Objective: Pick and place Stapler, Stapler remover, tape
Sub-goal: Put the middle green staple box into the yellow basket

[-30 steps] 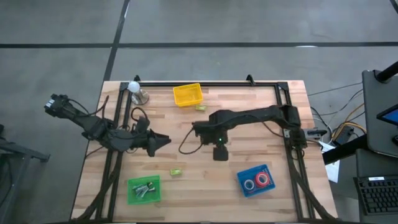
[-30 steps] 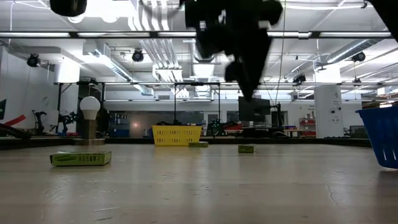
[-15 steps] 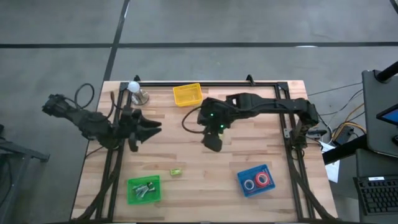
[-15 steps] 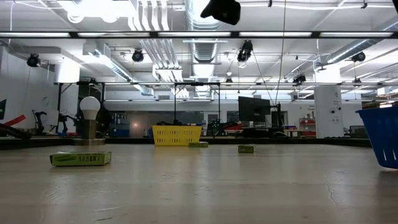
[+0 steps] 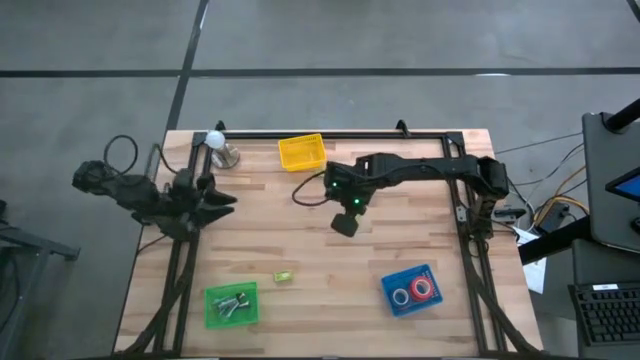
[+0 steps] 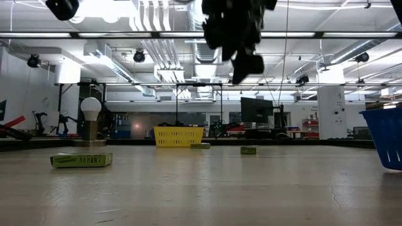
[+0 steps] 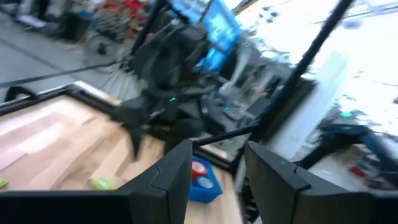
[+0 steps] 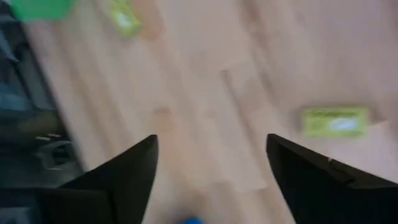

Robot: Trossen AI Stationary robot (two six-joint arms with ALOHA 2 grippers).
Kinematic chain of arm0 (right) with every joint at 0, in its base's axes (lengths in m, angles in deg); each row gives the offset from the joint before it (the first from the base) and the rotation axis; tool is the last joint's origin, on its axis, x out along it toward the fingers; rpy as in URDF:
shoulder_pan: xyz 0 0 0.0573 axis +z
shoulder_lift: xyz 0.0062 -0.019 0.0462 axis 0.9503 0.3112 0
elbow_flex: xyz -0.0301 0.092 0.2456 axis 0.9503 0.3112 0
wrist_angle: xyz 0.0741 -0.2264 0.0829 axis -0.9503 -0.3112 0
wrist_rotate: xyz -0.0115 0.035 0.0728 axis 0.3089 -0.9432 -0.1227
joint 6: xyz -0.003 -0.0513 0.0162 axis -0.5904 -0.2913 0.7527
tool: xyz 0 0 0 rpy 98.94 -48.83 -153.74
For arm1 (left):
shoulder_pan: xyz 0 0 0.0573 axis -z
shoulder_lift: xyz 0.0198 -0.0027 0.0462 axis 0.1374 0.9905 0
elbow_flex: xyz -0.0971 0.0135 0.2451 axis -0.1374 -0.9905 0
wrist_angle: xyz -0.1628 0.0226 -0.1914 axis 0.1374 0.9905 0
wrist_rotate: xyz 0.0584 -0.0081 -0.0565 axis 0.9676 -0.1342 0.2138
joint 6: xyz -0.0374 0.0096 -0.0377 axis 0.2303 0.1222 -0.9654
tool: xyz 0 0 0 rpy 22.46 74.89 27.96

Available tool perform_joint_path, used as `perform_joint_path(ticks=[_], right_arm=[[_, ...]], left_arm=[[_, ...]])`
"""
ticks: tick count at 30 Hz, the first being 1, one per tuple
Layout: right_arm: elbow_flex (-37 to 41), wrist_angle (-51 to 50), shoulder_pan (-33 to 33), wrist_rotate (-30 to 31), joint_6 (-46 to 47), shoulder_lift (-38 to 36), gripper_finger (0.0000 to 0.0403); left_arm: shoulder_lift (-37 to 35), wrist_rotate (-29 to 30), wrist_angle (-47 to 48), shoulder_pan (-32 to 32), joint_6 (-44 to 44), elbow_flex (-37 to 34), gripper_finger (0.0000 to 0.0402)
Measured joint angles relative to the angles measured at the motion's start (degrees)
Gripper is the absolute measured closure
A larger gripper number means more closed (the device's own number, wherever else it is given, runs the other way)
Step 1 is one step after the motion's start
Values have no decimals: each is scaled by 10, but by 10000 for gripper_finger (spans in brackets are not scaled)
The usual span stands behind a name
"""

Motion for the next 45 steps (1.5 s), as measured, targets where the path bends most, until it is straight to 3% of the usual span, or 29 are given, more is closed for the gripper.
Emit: perform_joint_path(ticks=[7,13,21,36,45], right_arm=[[76,23,-7,90,-141,1,40],[143,112,-11,121,-183,1,36],[205,152,-21,153,-236,4,35],[219,195,-46,95,-240,40,35],[217,194,-45,118,-218,54,35]], left_arm=[[-99,-33,-11,-1,30,-62,250],[-151,-5,-12,0,51,-102,250],[-161,41,-9,0,43,-121,250],[-160,96,-8,0,42,-123,250],[-160,96,-8,0,40,-123,250]])
